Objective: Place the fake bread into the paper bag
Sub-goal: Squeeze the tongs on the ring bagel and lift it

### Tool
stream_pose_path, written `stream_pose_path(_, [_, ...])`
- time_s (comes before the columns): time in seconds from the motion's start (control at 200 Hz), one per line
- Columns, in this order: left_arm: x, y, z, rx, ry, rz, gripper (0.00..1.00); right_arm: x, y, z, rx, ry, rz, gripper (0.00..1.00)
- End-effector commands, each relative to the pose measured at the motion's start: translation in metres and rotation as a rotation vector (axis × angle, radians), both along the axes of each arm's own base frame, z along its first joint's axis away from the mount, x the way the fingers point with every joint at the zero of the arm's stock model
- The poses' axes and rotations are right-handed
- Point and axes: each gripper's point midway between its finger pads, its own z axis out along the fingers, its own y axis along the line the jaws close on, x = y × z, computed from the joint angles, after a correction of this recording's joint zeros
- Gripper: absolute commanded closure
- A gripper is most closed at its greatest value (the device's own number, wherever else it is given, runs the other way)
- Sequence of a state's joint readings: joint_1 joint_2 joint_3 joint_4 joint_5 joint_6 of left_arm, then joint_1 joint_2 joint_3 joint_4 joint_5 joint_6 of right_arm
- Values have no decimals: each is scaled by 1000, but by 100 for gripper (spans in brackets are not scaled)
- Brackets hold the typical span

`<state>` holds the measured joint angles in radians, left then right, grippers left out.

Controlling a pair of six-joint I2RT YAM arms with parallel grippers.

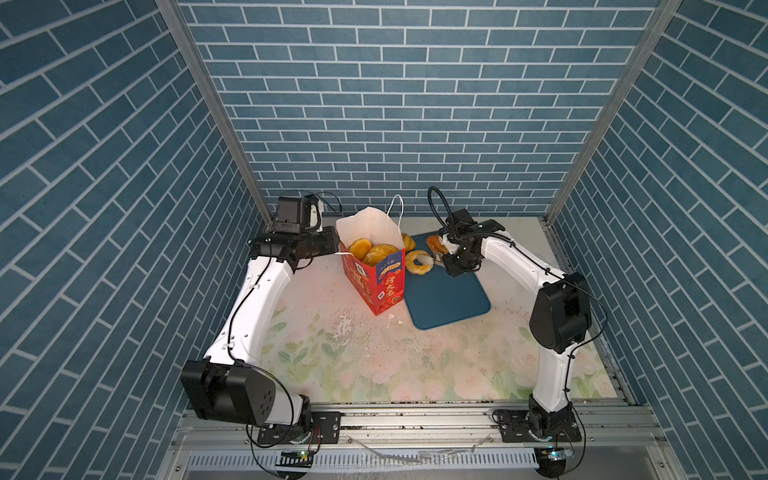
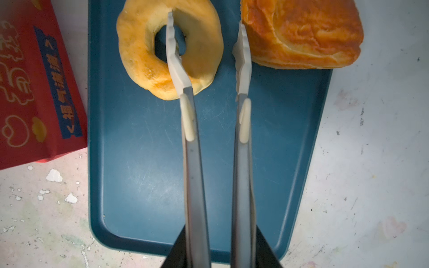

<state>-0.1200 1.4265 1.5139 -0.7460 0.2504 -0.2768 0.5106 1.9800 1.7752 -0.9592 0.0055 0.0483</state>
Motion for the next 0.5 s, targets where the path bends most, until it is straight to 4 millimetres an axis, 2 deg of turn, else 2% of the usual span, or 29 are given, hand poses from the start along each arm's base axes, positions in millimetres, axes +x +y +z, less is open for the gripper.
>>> stream_pose_path(0.0, [-5,2,3,4,-10,5,67,-6,1,-4,-11,45,-8,64])
stream_pose_path(0.145, [-1,-1,2,-12,-6,0,65,-8,3,-9,-17,72,9,65])
stream_pose_path(0.26, [0,-2,1,-17,-3,3,65,-10,2,-10,-33,82,17,72])
stream_pose_path(0.355, [0,-2,3,-23,-8,3,67,-13,-2,1,-34,61,12,79])
stream_pose_path(0.495, [-2,-2,5,-27,-12,5,75,-20,-10,26,-20,-4,7,83])
